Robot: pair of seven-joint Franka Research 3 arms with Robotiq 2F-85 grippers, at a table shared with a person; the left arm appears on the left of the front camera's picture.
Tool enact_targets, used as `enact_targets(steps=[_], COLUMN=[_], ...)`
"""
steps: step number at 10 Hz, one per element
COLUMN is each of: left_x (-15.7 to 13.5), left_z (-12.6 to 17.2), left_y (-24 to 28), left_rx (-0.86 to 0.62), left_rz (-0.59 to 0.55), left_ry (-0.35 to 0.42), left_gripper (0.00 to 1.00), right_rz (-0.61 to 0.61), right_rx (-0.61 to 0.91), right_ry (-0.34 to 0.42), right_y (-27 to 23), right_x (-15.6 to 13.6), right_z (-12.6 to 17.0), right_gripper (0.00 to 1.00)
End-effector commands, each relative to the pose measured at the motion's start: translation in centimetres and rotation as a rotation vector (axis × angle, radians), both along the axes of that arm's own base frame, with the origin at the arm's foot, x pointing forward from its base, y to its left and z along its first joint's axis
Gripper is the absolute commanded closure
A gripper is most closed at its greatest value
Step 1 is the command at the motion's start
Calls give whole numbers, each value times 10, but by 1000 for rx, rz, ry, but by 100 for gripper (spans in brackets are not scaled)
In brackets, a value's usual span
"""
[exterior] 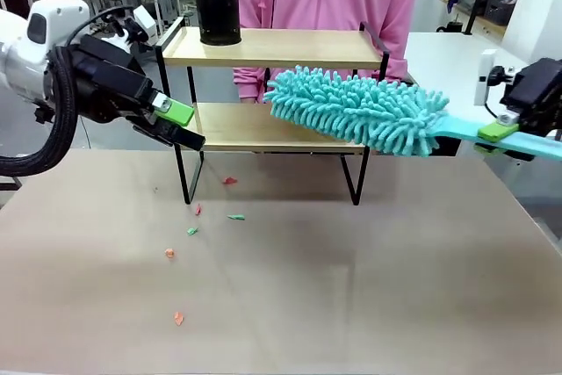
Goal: Clean the shelf.
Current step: Hand the Duster back to the human.
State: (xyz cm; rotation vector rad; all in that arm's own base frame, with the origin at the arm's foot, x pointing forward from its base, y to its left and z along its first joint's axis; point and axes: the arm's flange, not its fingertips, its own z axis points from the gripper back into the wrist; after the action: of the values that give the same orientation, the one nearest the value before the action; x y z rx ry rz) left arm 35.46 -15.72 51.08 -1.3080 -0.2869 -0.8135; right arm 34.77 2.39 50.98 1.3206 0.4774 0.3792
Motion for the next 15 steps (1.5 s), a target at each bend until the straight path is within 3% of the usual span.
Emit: enact_targets(steps=[1, 3, 7, 12, 15], left_x=[-6, -4, -16, -34, -29], left_z=[-1, -5, -20, -29, -36], left_y=[7, 8, -18, -66, -80], left_rx=[14, 27, 102, 119, 133], left_rz=[23, 25, -69, -235, -271], left_ry=[21, 39, 74, 84, 178], left_gripper=[0, 0, 0, 0, 0], right_rz=[139, 316, 444, 541, 604], right_rx=[22, -5, 6, -2, -7], right_ry=[27, 77, -65, -6, 23], right_y=[-16, -9, 37, 49, 45], right_x=[-9, -26, -41, -44, -49], right_z=[19, 22, 21, 14, 13], right_gripper=[88, 88, 88, 88, 88])
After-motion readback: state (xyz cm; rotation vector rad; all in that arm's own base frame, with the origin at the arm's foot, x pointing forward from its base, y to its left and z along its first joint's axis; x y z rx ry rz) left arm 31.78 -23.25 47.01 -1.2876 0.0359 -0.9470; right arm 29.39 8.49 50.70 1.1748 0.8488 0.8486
